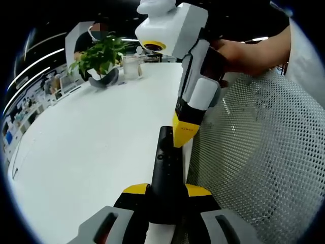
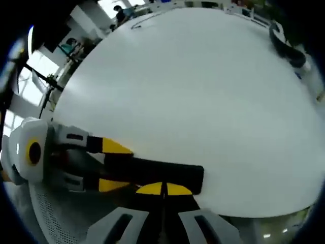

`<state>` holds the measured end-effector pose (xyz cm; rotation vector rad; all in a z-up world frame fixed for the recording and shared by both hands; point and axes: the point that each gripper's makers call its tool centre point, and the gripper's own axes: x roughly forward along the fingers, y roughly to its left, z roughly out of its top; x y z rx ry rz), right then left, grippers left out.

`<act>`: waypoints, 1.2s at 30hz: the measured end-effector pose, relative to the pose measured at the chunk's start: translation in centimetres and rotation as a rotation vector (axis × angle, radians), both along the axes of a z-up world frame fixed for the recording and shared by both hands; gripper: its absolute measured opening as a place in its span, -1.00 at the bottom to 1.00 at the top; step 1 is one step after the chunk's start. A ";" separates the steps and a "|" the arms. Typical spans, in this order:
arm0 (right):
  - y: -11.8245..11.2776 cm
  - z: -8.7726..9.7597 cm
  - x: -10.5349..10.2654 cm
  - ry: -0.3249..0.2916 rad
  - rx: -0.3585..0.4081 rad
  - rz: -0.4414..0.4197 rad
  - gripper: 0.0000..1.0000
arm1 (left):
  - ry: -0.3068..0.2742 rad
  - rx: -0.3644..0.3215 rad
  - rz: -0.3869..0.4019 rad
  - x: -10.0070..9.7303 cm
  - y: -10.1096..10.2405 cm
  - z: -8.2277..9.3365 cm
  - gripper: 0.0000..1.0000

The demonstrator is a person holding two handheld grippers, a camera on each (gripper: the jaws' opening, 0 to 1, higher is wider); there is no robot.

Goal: Press the specified remote control buttons in sequence, fully releasing each button before pressing the next.

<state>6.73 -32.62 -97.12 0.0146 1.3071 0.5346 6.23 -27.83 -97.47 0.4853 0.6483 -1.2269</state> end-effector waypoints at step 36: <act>0.2 0.3 1.5 -0.006 0.116 -0.098 -1.00 | -0.004 0.009 -0.018 0.0 -0.1 0.0 -0.51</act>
